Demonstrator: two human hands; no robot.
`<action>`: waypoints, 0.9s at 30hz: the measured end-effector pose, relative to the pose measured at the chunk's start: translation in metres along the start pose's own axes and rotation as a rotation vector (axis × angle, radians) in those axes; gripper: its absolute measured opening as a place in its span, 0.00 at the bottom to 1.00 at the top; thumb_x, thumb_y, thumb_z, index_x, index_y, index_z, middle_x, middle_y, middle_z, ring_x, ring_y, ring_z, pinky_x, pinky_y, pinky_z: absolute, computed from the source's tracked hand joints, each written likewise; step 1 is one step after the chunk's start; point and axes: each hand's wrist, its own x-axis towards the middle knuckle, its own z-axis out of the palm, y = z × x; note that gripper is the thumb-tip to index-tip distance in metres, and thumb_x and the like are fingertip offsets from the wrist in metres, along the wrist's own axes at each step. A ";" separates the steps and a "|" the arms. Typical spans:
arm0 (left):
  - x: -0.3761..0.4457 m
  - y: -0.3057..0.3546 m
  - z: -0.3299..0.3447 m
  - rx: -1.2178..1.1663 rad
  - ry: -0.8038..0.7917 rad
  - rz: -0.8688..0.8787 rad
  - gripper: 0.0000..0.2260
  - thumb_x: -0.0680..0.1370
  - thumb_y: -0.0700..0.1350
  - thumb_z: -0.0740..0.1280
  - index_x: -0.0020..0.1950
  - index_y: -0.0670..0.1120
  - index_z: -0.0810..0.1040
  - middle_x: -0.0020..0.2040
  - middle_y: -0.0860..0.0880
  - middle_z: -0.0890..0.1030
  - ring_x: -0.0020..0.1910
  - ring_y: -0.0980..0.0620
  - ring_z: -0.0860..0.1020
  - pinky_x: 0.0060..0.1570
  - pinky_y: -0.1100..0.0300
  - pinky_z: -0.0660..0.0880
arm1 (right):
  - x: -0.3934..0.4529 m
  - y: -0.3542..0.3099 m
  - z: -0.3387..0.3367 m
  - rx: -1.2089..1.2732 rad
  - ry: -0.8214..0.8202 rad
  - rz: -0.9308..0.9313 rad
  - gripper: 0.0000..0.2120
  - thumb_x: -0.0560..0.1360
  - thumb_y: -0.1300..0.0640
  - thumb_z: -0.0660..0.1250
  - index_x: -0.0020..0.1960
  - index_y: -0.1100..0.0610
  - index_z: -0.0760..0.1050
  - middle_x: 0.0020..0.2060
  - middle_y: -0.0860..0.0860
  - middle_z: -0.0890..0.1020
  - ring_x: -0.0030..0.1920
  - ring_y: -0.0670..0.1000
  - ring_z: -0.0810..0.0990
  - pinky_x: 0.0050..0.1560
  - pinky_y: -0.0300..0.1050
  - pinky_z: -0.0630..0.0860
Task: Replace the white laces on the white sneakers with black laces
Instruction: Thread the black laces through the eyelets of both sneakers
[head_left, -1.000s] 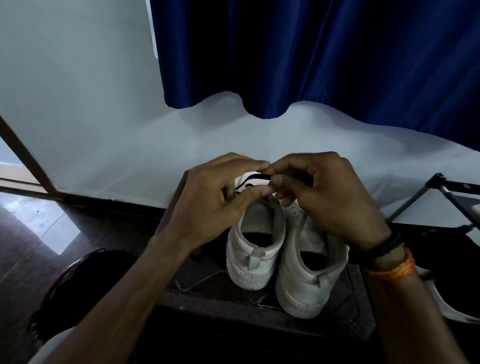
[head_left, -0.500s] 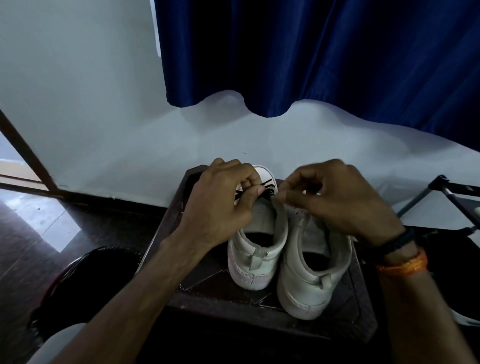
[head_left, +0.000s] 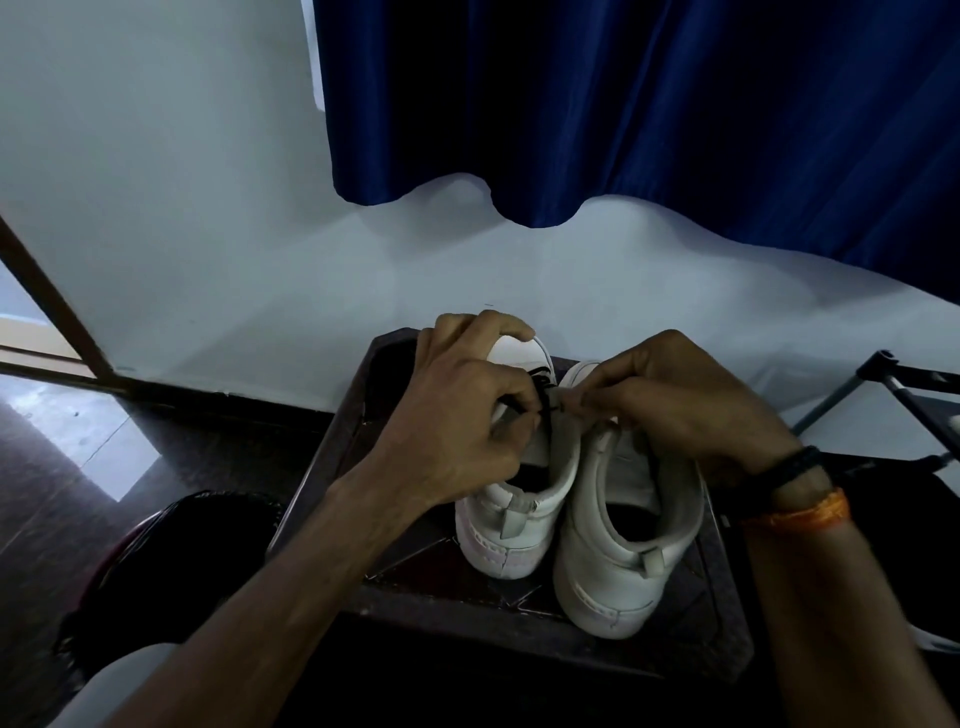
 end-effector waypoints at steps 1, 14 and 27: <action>0.000 0.001 0.001 -0.013 0.000 -0.004 0.04 0.69 0.47 0.70 0.40 0.54 0.85 0.66 0.59 0.72 0.68 0.54 0.63 0.65 0.60 0.58 | 0.000 0.001 0.000 0.034 -0.010 0.007 0.08 0.74 0.58 0.74 0.37 0.53 0.87 0.28 0.45 0.83 0.30 0.39 0.76 0.37 0.39 0.71; -0.001 0.003 0.005 -0.068 -0.090 0.007 0.03 0.74 0.45 0.64 0.45 0.48 0.77 0.71 0.52 0.69 0.73 0.54 0.59 0.67 0.62 0.56 | 0.002 0.006 0.001 0.135 -0.033 -0.024 0.05 0.73 0.62 0.74 0.40 0.57 0.87 0.37 0.55 0.87 0.43 0.53 0.83 0.58 0.59 0.78; 0.002 0.002 0.002 -0.038 -0.160 0.056 0.01 0.75 0.45 0.60 0.45 0.51 0.71 0.72 0.51 0.67 0.73 0.52 0.60 0.69 0.53 0.62 | 0.002 0.005 0.002 0.144 -0.027 -0.034 0.03 0.72 0.58 0.75 0.41 0.55 0.88 0.36 0.50 0.87 0.40 0.44 0.83 0.49 0.44 0.78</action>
